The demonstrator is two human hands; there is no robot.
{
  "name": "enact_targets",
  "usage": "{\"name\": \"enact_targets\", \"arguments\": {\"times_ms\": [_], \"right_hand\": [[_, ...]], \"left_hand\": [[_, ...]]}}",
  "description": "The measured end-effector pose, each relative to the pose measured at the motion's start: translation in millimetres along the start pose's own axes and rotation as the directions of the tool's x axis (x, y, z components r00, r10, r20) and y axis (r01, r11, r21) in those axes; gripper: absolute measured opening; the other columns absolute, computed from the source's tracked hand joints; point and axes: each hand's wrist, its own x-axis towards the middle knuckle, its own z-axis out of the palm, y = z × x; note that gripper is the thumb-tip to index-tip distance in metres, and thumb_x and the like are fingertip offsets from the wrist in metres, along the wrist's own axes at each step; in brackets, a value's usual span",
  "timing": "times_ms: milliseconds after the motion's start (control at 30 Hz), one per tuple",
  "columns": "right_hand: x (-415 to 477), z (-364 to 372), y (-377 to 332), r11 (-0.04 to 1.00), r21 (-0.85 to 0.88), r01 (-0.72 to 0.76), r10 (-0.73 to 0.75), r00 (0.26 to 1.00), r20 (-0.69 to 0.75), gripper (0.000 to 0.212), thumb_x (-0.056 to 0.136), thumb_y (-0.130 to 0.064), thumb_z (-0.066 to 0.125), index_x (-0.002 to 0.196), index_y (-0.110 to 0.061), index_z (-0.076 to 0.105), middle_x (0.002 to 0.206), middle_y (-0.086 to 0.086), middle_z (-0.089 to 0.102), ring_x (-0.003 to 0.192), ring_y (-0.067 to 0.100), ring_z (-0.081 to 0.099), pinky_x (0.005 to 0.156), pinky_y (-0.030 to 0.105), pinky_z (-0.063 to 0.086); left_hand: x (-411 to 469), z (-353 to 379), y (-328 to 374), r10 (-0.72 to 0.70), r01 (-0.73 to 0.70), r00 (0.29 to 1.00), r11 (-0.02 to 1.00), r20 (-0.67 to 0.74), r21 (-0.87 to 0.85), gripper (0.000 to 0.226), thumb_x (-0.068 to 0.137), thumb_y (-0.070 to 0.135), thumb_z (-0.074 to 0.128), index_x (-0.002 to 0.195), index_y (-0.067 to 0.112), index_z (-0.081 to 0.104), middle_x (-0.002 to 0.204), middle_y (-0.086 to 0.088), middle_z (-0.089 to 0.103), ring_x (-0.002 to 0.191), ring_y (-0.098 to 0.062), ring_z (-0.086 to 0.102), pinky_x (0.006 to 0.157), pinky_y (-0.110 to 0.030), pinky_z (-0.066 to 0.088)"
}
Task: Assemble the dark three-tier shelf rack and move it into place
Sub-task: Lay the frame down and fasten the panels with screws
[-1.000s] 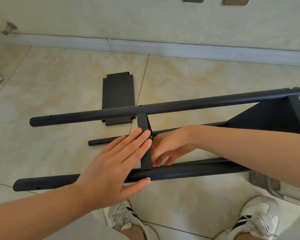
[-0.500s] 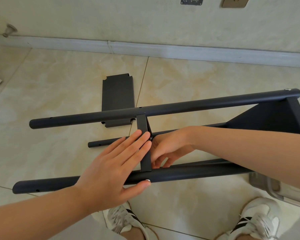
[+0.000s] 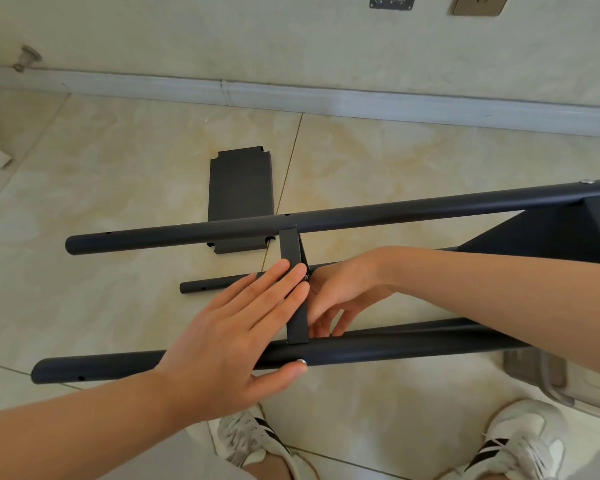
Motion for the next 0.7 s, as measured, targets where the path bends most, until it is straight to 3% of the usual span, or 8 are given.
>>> {"name": "enact_targets", "arguments": {"times_ms": [233,400,567,700], "right_hand": [[-4.6,-2.2,-1.9,0.999,0.039,0.005,-0.006,1.000,0.012,0.010,0.097,-0.014,0.060,0.100,-0.008,0.067,0.091,0.005,0.065,0.089,0.018,0.059,0.097,0.039,0.049],[-3.0,-2.7,-4.4,0.999,-0.030,-0.018,0.017,0.999,-0.040,0.021,0.097,-0.024,0.060,0.107,-0.006,0.068,0.095,0.009,0.061,0.089,0.019,0.056,0.101,0.041,0.049],[-4.4,-2.1,-1.2,0.999,0.052,0.017,-0.018,1.000,0.019,0.010,0.097,-0.011,0.058,0.101,-0.009,0.067,0.094,0.005,0.067,0.088,0.017,0.061,0.097,0.039,0.050],[-2.9,0.7,0.1,0.999,0.036,0.011,-0.012,0.999,0.036,0.014,0.098,-0.015,0.058,0.105,-0.007,0.067,0.089,0.005,0.067,0.089,0.019,0.061,0.101,0.043,0.049]], "left_hand": [[0.1,0.8,-0.4,-0.001,0.001,1.000,1.000,0.002,-0.007,0.076,0.099,0.059,0.047,0.154,0.009,0.036,0.165,-0.004,0.028,0.154,-0.021,0.022,0.120,-0.039,0.028],[0.4,1.2,-0.6,0.000,0.000,1.000,1.000,0.004,-0.006,0.075,0.099,0.059,0.045,0.154,0.009,0.036,0.165,-0.004,0.028,0.154,-0.020,0.021,0.121,-0.037,0.026],[0.7,0.6,-0.4,0.003,-0.003,1.000,1.000,0.002,0.003,0.075,0.099,0.059,0.044,0.154,0.009,0.035,0.164,-0.004,0.028,0.154,-0.020,0.021,0.122,-0.037,0.025],[0.6,-0.2,0.1,-0.001,0.001,1.000,1.000,0.002,-0.003,0.075,0.099,0.058,0.046,0.154,0.008,0.037,0.164,-0.005,0.029,0.154,-0.020,0.021,0.121,-0.038,0.026]]}}
